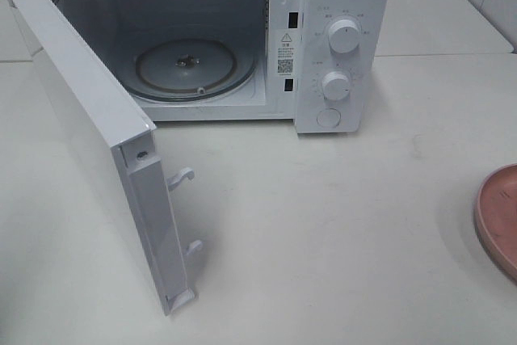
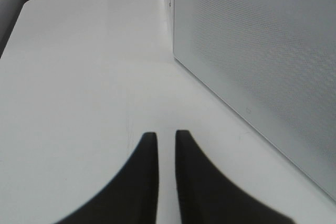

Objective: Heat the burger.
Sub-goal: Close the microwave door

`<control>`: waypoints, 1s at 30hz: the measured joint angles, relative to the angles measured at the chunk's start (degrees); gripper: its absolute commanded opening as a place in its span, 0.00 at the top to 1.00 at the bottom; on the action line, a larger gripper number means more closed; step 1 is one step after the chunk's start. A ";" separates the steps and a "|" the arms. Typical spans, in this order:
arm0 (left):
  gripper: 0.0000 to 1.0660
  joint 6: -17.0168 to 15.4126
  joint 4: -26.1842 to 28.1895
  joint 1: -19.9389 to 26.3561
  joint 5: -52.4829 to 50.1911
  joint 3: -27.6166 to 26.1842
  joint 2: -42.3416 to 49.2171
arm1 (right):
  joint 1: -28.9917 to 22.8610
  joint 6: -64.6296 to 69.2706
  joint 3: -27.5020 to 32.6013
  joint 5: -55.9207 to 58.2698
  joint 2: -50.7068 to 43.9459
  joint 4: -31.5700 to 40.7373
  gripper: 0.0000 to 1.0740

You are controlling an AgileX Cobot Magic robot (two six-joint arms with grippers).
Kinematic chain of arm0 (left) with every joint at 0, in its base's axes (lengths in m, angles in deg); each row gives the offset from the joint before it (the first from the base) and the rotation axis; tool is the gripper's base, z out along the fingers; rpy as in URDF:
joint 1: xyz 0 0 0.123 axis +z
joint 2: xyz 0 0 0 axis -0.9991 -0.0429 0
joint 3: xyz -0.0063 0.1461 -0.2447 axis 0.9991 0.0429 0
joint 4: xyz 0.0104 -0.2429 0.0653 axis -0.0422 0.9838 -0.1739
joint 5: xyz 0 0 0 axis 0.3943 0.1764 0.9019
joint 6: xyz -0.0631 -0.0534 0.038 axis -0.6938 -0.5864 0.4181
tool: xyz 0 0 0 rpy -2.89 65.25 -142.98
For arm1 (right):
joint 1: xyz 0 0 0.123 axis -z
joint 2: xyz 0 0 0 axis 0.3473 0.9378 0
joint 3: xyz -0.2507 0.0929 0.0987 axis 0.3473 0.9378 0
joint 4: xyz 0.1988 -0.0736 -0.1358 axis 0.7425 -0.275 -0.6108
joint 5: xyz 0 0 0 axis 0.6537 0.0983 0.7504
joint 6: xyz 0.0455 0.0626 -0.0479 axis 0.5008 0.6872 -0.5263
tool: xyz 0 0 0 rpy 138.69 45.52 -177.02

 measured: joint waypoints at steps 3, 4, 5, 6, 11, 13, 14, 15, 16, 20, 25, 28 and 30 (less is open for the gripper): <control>1.00 0.00 0.17 0.00 -5.27 0.97 -3.38 | 0.00 -0.06 0.00 0.00 0.00 0.00 0.30; 1.00 0.00 0.17 0.00 -5.27 0.97 -3.38 | 0.00 -0.06 0.00 0.00 0.00 0.00 0.30; 1.00 0.11 0.23 0.00 -9.68 1.60 -6.07 | 0.00 -0.06 0.00 0.00 0.00 0.00 0.30; 1.00 0.80 0.23 0.00 -15.53 2.64 -8.71 | 0.00 -0.11 0.00 0.00 0.00 0.00 0.30; 1.00 2.41 0.23 0.00 -33.40 6.88 -14.84 | 0.00 -0.11 0.00 0.00 0.00 0.00 0.30; 1.00 2.52 0.23 0.00 -36.61 7.73 -16.33 | 0.00 -0.11 0.00 0.00 0.00 0.00 0.30; 1.00 2.64 0.11 0.00 -44.35 9.80 -19.37 | 0.00 -0.11 0.00 0.00 0.00 0.00 0.30; 1.00 2.64 0.11 0.00 -44.35 9.80 -19.37 | 0.00 -0.11 0.00 0.00 0.00 0.00 0.30; 1.00 2.64 -0.17 0.00 -47.90 10.54 -20.63 | 0.00 -0.11 0.00 0.00 0.00 0.00 0.30; 1.00 2.18 -2.46 0.00 -58.50 13.12 -26.59 | 0.00 -0.11 0.00 0.00 0.00 0.00 0.30; 1.00 -4.07 -12.78 0.00 -69.73 13.87 -36.04 | 0.00 -0.11 0.00 0.00 0.00 0.00 0.30; 1.00 -8.77 -19.60 0.00 -74.14 13.87 -39.88 | 0.00 -0.11 0.00 0.00 0.00 0.00 0.30; 1.00 -10.94 -23.49 0.00 -76.95 13.87 -42.23 | 0.00 -0.11 0.00 0.00 0.00 0.00 0.30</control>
